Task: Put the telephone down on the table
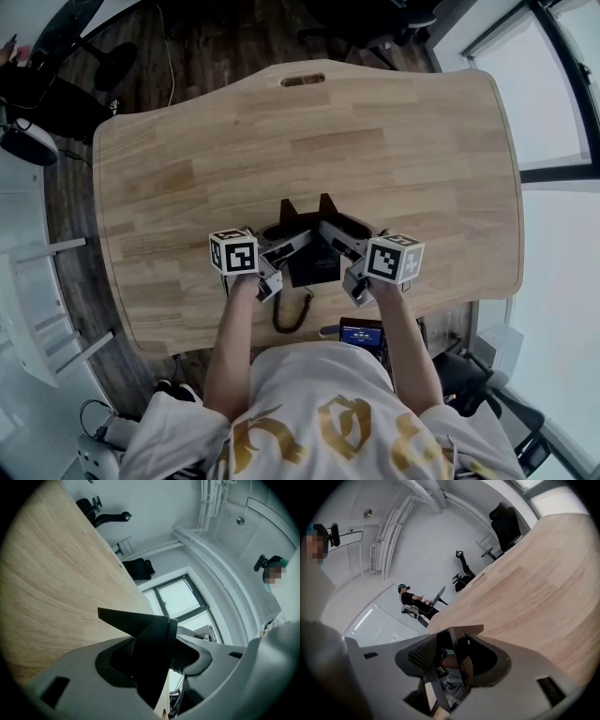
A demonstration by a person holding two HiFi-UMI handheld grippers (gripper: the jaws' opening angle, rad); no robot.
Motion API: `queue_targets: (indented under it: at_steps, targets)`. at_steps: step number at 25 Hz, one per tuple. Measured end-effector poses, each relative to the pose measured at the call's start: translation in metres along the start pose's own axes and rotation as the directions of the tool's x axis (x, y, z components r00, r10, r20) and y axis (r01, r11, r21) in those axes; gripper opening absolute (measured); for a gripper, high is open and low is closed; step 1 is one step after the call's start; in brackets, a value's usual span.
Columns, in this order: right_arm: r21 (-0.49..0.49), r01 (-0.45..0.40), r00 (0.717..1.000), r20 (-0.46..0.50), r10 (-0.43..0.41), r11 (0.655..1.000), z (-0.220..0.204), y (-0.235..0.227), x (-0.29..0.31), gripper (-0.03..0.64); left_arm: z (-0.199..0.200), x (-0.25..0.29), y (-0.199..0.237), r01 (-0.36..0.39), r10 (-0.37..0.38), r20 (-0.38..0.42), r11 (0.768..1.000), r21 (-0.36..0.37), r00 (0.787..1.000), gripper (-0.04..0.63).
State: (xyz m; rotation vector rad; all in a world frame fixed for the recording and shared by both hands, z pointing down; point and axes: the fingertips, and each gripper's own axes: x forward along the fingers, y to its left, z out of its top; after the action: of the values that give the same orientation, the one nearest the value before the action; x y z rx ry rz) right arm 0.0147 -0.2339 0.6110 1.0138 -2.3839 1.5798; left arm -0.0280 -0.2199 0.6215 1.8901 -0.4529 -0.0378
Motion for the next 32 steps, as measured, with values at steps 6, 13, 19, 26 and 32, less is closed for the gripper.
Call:
queue_targets:
  at_steps: [6,13,19,26,32]
  targets:
    - [0.011,0.002,1.000,-0.001,-0.002,1.000,0.001,-0.006,0.004,0.198,0.003,0.002,0.008,-0.003,0.003,0.010,1.000,-0.018,1.000,0.215]
    - [0.023,0.004,1.000,-0.001,-0.004,1.000,0.000,-0.011,0.008,0.196,0.003,0.003,0.015,-0.014,0.015,0.018,0.999,-0.038,1.000,0.213]
    - [0.023,0.011,1.000,-0.004,-0.011,1.000,-0.001,-0.015,0.010,0.192,0.003,0.004,0.018,-0.020,0.021,0.022,0.999,-0.050,1.000,0.213]
    - [0.018,0.018,1.000,-0.011,-0.018,1.000,-0.002,-0.018,0.012,0.192,0.001,0.003,0.028,-0.056,0.057,0.016,0.997,-0.043,0.998,0.213]
    - [0.001,0.006,1.000,0.003,-0.006,1.000,-0.003,-0.018,0.013,0.193,0.004,0.004,0.023,-0.031,0.033,0.034,0.998,-0.053,0.999,0.215]
